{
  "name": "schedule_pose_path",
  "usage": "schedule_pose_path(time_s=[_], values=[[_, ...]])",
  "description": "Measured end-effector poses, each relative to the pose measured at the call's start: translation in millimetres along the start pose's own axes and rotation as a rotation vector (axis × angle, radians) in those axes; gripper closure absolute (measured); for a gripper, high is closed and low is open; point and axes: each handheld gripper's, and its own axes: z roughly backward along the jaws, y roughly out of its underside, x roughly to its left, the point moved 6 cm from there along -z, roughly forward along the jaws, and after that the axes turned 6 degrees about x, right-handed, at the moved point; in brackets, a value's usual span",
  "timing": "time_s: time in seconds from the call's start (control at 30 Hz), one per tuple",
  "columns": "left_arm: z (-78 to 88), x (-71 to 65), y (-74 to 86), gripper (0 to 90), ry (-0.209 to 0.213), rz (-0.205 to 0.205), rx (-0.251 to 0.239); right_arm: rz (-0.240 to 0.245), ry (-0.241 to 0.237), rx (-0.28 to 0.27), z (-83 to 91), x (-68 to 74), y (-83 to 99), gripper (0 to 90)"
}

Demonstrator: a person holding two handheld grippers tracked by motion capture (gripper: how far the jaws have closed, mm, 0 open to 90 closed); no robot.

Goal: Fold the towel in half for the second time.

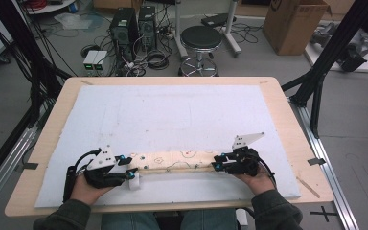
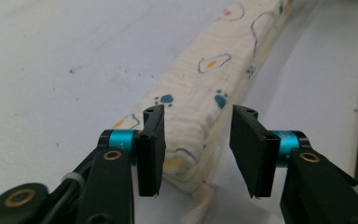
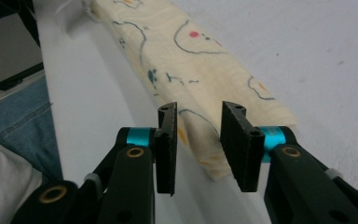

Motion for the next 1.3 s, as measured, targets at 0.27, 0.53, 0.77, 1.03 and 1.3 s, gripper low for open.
schedule_pose_path(time_s=[0.27, 0.53, 0.77, 1.03, 1.3], values=[[-7.0, -2.9, -18.1, 61.0, 0.008, -0.008, -0.025, 0.038, -0.016, -0.031, 8.6, 10.3, -24.2, 64.6], [-45.8, -7.9, -25.8, 82.8, 0.004, -0.045, 0.069, 0.055, -0.054, 0.002, -32.2, 15.0, -47.3, 76.4], [-58.3, -7.6, -14.2, 82.0, 0.015, -0.059, 0.153, 0.08, -0.095, 0.082, -59.4, 21.0, -42.0, 77.6], [-55.6, -4.5, -1.8, 81.1, 0.011, -0.048, 0.186, 0.081, -0.062, 0.126, -59.0, 15.0, -22.4, 77.4], [-47.5, 1.4, 6.1, 73.6, 0.022, -0.015, 0.173, 0.08, -0.02, 0.111, -42.6, 6.8, -7.2, 75.1]])
